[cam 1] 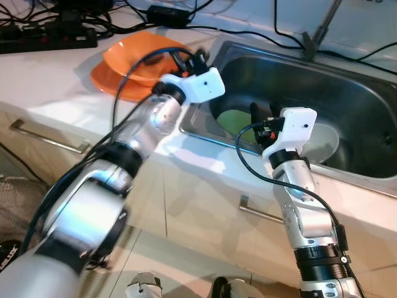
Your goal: Kitchen organization
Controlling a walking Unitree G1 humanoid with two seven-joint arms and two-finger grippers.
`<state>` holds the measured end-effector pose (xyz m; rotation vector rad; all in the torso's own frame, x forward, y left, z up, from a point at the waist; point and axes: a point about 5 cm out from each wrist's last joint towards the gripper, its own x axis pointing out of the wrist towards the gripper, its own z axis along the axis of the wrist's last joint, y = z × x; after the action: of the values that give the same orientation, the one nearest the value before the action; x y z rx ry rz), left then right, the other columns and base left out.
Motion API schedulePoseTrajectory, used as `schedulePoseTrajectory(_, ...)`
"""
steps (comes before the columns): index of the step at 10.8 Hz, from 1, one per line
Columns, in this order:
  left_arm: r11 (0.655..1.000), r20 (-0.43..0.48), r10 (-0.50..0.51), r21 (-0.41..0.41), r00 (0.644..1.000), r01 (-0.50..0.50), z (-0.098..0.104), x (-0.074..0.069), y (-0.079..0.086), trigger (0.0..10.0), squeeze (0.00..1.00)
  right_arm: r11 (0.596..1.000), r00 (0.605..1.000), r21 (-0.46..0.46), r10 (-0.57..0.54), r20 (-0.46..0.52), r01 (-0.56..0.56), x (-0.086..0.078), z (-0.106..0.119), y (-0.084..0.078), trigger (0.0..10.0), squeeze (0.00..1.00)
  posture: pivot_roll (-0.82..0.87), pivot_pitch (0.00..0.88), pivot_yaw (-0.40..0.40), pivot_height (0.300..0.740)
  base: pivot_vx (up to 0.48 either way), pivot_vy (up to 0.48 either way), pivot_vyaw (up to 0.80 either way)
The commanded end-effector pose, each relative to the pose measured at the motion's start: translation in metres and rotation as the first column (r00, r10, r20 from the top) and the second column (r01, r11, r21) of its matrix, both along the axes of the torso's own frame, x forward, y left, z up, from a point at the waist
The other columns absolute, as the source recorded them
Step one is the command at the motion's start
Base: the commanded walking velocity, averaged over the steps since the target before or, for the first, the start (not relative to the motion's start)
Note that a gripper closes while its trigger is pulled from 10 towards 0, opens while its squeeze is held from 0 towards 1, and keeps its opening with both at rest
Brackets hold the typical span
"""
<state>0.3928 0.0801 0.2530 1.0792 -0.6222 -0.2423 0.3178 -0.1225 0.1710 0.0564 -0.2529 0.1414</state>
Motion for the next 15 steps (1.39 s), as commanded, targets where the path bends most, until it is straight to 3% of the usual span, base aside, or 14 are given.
schedulePoseTrajectory(1, 0.999, 0.047, -0.049, -0.014, 0.998, 0.05, 0.013, -0.009, -0.007, 0.0, 0.0, 1.0, 1.0, 0.007, -0.002, 0.005, 0.002, 0.001, 0.003, 0.0, 10.0, 0.0, 0.08, 0.116, -0.058, 0.74, 0.0, 0.0, 0.0)
schedulePoseTrajectory(2, 0.998, 0.061, -0.055, -0.011, 0.997, 0.055, 0.015, -0.015, -0.008, 6.4, 0.0, 1.0, 1.0, 0.008, 0.001, 0.005, -0.001, 0.001, 0.003, 0.001, 10.0, 0.0, 0.08, 0.116, -0.059, 0.74, 0.0, 0.0, 0.0)
schedulePoseTrajectory(3, 0.999, 0.064, -0.036, 0.02, 0.997, 0.035, 0.017, -0.023, -0.003, 10.0, 0.0, 1.0, 1.0, 0.011, 0.005, 0.006, -0.005, 0.003, 0.004, 0.003, 10.0, 0.0, 0.09, 0.111, -0.06, 0.74, 0.0, 0.0, 0.0)
schedulePoseTrajectory(5, 0.999, 0.035, -0.016, -0.034, 0.999, 0.017, 0.023, -0.038, 0.007, 10.0, 0.0, 1.0, 1.0, 0.014, 0.012, 0.01, -0.012, 0.005, 0.005, 0.004, 10.0, 0.0, 0.1, 0.107, -0.064, 0.74, 0.0, 0.0, 0.0)
schedulePoseTrajectory(7, 0.967, 0.054, -0.061, -0.245, 0.997, 0.073, 0.04, -0.047, 0.008, 10.0, 0.0, 1.0, 1.0, 0.015, 0.017, 0.012, -0.018, 0.007, 0.006, 0.006, 10.0, 0.0, 0.1, 0.098, -0.067, 0.74, 0.0, 0.0, 0.0)
schedulePoseTrajectory(8, 0.862, 0.171, -0.173, -0.45, 0.97, 0.233, 0.074, -0.062, 0.008, 10.0, 0.0, 1.0, 1.0, 0.02, 0.022, 0.023, -0.022, 0.008, 0.008, 0.007, 10.0, 0.0, 0.1, 0.089, -0.067, 0.74, 0.0, 0.0, 0.0)
schedulePoseTrajectory(9, 0.758, 0.223, -0.265, -0.552, 0.938, 0.346, 0.089, -0.072, 0.006, 10.0, 0.0, 0.999, 0.999, 0.022, 0.024, 0.028, -0.024, 0.009, 0.008, 0.008, 10.0, 0.0, 0.1, 0.087, -0.064, 0.74, 0.0, 0.0, 0.0)
schedulePoseTrajectory(10, 0.597, 0.209, -0.385, -0.686, 0.899, 0.416, 0.095, -0.076, 0.001, 10.0, 0.0, 0.999, 0.999, 0.024, 0.026, 0.035, -0.027, 0.009, 0.01, 0.009, 10.0, 0.0, 0.1, 0.082, -0.061, 0.74, 0.0, 0.0, 0.0)
schedulePoseTrajectory(11, 0.352, 0.169, -0.558, -0.838, 0.813, 0.416, 0.087, -0.075, -0.005, 10.0, 0.0, 0.999, 0.998, 0.027, 0.033, 0.055, -0.034, 0.009, 0.014, 0.01, 10.0, 0.0, 0.09, 0.08, -0.06, 0.74, 0.0, 0.0, 0.0)
schedulePoseTrajectory(12, 0.278, 0.148, -0.614, -0.879, 0.775, 0.388, 0.079, -0.075, -0.005, 10.0, 0.0, 0.998, 0.996, 0.03, 0.053, 0.07, -0.055, 0.009, 0.017, 0.01, 10.0, 0.13, 0.09, 0.08, -0.058, 0.74, 0.0, 0.0, 0.0)
schedulePoseTrajectory(13, 0.248, 0.128, -0.641, -0.899, 0.756, 0.362, 0.073, -0.073, -0.005, 10.0, 0.0, 0.997, 0.994, 0.031, 0.073, 0.082, -0.076, 0.009, 0.02, 0.011, 10.0, 0.99, 0.09, 0.079, -0.058, 0.74, 0.0, 0.0, 0.0)
schedulePoseTrajectory(14, 0.22, 0.075, -0.697, -0.925, 0.714, 0.311, 0.059, -0.071, -0.008, 10.0, 0.0, 0.993, 0.988, 0.019, 0.111, 0.11, -0.114, 0.008, 0.026, 0.012, 10.0, 1.0, 0.09, 0.076, -0.056, 0.74, 0.0, 0.0, 0.0)
schedulePoseTrajectory(15, 0.244, 0.02, -0.715, -0.93, 0.699, 0.276, 0.046, -0.068, -0.011, 10.0, 0.0, 0.985, 0.976, 0.0, 0.168, 0.139, -0.17, 0.006, 0.033, 0.015, 10.0, 1.0, 0.08, 0.071, -0.053, 0.74, 0.0, 0.0, 0.0)
